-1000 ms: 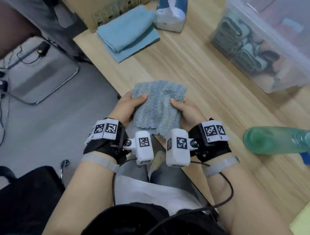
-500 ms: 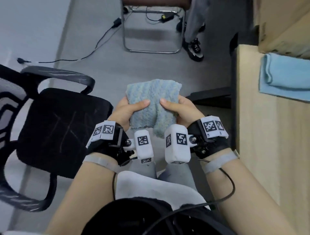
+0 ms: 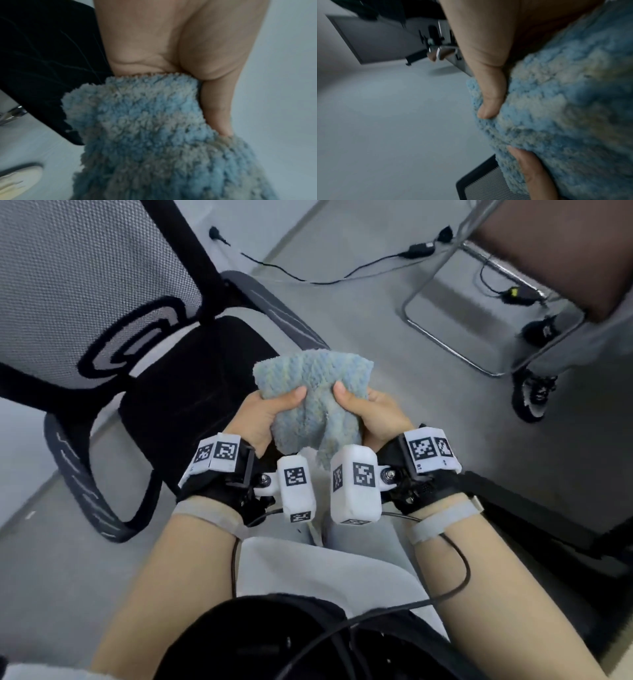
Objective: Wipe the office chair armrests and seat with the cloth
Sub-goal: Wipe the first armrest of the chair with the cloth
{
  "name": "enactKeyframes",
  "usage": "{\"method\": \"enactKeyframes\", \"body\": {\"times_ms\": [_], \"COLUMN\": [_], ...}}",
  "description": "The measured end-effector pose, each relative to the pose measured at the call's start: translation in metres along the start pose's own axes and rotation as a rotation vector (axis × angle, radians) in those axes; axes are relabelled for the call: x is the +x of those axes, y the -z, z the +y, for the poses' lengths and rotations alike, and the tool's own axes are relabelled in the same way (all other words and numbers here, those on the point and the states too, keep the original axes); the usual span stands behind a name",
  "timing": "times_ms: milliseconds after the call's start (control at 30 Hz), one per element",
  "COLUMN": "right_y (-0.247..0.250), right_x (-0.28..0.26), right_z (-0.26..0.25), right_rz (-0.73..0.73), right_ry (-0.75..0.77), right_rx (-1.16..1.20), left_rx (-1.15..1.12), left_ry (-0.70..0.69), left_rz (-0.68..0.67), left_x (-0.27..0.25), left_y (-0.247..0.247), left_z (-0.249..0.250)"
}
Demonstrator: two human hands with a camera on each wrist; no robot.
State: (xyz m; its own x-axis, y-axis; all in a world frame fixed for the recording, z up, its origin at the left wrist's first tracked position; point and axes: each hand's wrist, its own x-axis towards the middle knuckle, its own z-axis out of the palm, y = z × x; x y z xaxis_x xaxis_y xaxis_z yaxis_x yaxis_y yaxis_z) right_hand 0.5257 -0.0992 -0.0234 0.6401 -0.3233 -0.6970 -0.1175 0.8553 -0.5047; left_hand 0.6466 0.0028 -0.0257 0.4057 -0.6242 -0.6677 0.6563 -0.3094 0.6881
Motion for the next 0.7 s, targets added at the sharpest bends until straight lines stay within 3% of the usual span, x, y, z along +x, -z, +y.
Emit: {"method": "enactKeyframes", "body": {"times_ms": [167,333,433,533,633,700], "right_y": [-0.017,-0.007,0.008,0.022,0.033,0.038], "right_x": [0.07,0.131,0.16,0.189,0.22,0.238], "right_z": [-0.011,-0.036,-0.059,-0.079,-0.084,-0.073], "right_rz": [-0.066,-0.021,0.083,0.161,0.185,0.095], "right_ry": [-0.163,-0.226,-0.049,0.283,0.489,0.47], "right_rx": [-0.131,-0.263,-0.218,-0.19,-0.488,-0.807], "left_rx": [-0.088,-0.141,-0.08,-0.073,-0.109,-0.145], "left_ry": [0.013,0.028,0.018,0.005,-0.003,-0.007], "left_rz": [0.198,0.331,0.398,0.404,0.39,0.367], "left_x": [0.041,0.092,0.119,0.137,0.155,0.167], "left_y": [0.029,0.03,0.027,0.026,0.025,0.023], "left_z": [0.002,-0.009,-0.019,-0.028,-0.035,-0.036]}}
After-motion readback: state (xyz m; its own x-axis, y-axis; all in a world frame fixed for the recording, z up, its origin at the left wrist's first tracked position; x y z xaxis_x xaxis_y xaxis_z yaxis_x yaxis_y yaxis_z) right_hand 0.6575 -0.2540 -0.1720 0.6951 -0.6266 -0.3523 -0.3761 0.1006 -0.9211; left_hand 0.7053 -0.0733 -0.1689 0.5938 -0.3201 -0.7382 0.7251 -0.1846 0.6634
